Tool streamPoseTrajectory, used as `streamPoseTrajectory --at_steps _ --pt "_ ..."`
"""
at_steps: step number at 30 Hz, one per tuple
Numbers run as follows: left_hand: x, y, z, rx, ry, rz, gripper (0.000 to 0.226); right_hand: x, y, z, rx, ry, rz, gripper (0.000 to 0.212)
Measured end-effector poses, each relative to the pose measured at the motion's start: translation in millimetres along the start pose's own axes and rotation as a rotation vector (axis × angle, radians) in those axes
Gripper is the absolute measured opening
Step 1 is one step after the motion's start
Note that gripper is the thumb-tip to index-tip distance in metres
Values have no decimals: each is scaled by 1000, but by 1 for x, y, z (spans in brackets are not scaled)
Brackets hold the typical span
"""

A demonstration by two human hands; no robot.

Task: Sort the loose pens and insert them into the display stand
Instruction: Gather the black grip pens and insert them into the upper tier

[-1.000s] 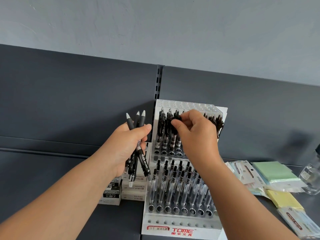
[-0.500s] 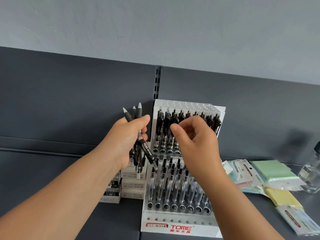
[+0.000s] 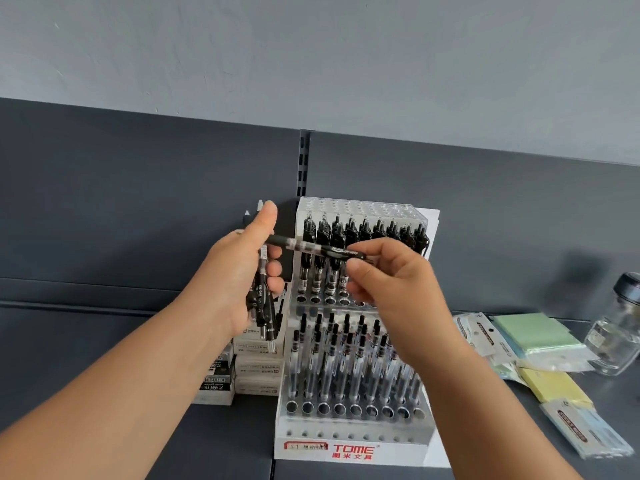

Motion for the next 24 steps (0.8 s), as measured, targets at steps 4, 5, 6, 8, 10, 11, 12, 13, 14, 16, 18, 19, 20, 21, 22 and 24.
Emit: streamPoseTrajectory --at_steps 4,5,6,8,10,11,12,13,14,16,18,19,20,21,22,24 --pt "1 2 4 16 38 83 20 -3 11 2 -85 16 -44 15" --pt "1 1 5 6 32 91 18 -4 11 1 -184 0 -45 14" --pt "2 -1 5 -2 22 98 18 -5 10 1 -295 -19 -47 12" --pt "4 -4 4 -32 -4 124 23 -7 8 -1 -451 -20 -89 8" --pt "7 -7 4 -95 -38 159 36 -10 9 -1 -453 10 -170 10" --pt "9 -9 5 -133 -53 175 42 -11 11 1 -447 21 -200 13" --pt "10 -10 6 -164 -62 183 45 -12 13 3 -456 26 -223 17" --pt "10 -10 7 -186 -63 181 44 -14 17 5 -476 27 -247 22" --pt "10 -9 8 -201 -57 166 41 -16 23 8 -497 31 -272 26" --pt "7 -5 10 -207 -32 118 30 -20 33 16 -509 59 -317 24" --pt "4 -2 12 -163 11 81 19 -25 39 23 -469 101 -330 17" --pt "3 -1 12 -136 29 76 15 -26 41 27 -433 126 -332 13" --pt "3 -1 13 -113 43 75 13 -27 42 30 -384 157 -336 10" --pt "3 -1 14 -92 52 72 13 -28 42 33 -316 194 -344 8" --pt "3 0 14 -74 58 68 14 -28 41 36 -228 234 -349 8" --pt "2 0 14 -53 51 63 14 -29 35 40 -47 303 -333 13"
Point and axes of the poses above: each hand's wrist, its own x-axis away from the middle knuckle, its own y-axis out of the back of the hand, z = x × y, the point moved 3 cm from there along -x, towards the middle knuckle, and after that the axes turned 11 degrees about -x, right-handed, at the moved point
